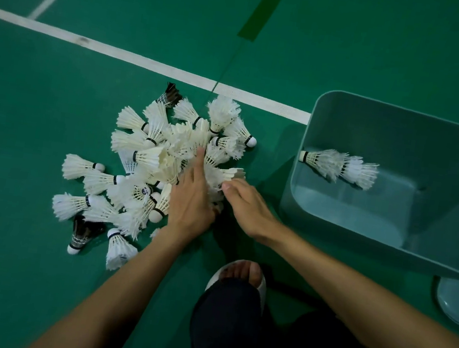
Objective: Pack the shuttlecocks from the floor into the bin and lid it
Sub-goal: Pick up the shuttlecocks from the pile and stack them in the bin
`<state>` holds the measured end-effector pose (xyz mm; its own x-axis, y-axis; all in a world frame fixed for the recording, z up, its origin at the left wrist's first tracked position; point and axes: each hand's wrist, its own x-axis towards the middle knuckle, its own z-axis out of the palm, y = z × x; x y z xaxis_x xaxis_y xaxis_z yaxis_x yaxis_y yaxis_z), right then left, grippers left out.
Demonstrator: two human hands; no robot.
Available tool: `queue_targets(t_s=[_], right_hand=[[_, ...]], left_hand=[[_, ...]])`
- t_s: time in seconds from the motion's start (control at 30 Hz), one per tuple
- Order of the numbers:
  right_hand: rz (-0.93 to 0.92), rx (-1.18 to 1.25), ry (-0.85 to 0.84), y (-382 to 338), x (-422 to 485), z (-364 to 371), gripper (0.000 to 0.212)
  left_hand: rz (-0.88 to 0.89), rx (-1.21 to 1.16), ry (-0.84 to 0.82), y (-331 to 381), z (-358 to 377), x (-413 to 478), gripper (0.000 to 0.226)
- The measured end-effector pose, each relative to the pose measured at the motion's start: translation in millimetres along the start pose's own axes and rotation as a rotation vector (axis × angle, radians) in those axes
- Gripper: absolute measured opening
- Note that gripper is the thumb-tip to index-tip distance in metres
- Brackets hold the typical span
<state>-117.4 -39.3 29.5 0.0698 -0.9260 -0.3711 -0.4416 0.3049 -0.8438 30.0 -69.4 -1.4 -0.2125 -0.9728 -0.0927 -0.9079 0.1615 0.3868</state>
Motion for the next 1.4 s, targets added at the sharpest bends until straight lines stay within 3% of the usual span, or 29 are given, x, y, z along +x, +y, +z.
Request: queue_targets(t_s=[0.1, 0.2, 0.37, 0.57, 0.63, 0.77, 0.9, 1.0, 1.07, 1.17, 1.4], right_hand=[[0.011, 0.038, 0.02, 4.9, -6.1, -0.6, 0.034], [0.003, -0.112, 0.09, 13.9, -11.4, 1.9, 0.032], [-0.085, -0.306, 0.134, -9.7, -17.6, -10.7, 0.042], [-0.154, -0.342, 0.083, -58.0, -28.2, -21.7, 0.034], [-0.191, -0.276, 0.116, -69.4, -30.5, -33.2, 0.036], [-0.26, -0.032, 0.321, -90.8, -36.0, -62.1, 0.029], [-0.324, 0.19, 0.637, -104.0, -44.2, -97.7, 0.01], [-0.328, 0.344, 0.847, -96.9, -58.0, -140.4, 0.01], [-0.261, 0.395, 0.957, -83.4, -71.8, -171.9, 0.012], [-0.033, 0.251, 1.089, -47.5, -86.4, -216.0, 0.016], [0.53, -0.162, 1.062, 43.4, -85.0, -264.6, 0.017]], left_hand=[[0.02, -0.028, -0.066, 0.6, 1.8, 6.3, 0.095], [0.032, 0.03, -0.112, 3.4, 6.1, 2.1, 0.073], [0.157, 0.187, -0.206, 6.0, 29.1, -14.1, 0.079], [-0.009, 0.012, -0.186, 8.4, 29.0, -5.9, 0.07], [-0.03, -0.203, -0.115, 11.8, 15.1, -1.0, 0.064], [-0.129, -0.896, -0.023, 48.5, -40.9, 3.7, 0.055], [-0.156, -1.061, -0.04, 92.2, -85.8, 12.5, 0.057], [-0.121, -1.104, -0.032, 118.9, -108.4, 16.4, 0.051], [-0.065, -1.092, -0.061, 138.4, -121.1, 15.4, 0.045], [0.077, -1.001, -0.19, 173.7, -123.9, 22.2, 0.04], [0.18, -0.79, -0.428, 251.2, -67.9, 52.9, 0.051]])
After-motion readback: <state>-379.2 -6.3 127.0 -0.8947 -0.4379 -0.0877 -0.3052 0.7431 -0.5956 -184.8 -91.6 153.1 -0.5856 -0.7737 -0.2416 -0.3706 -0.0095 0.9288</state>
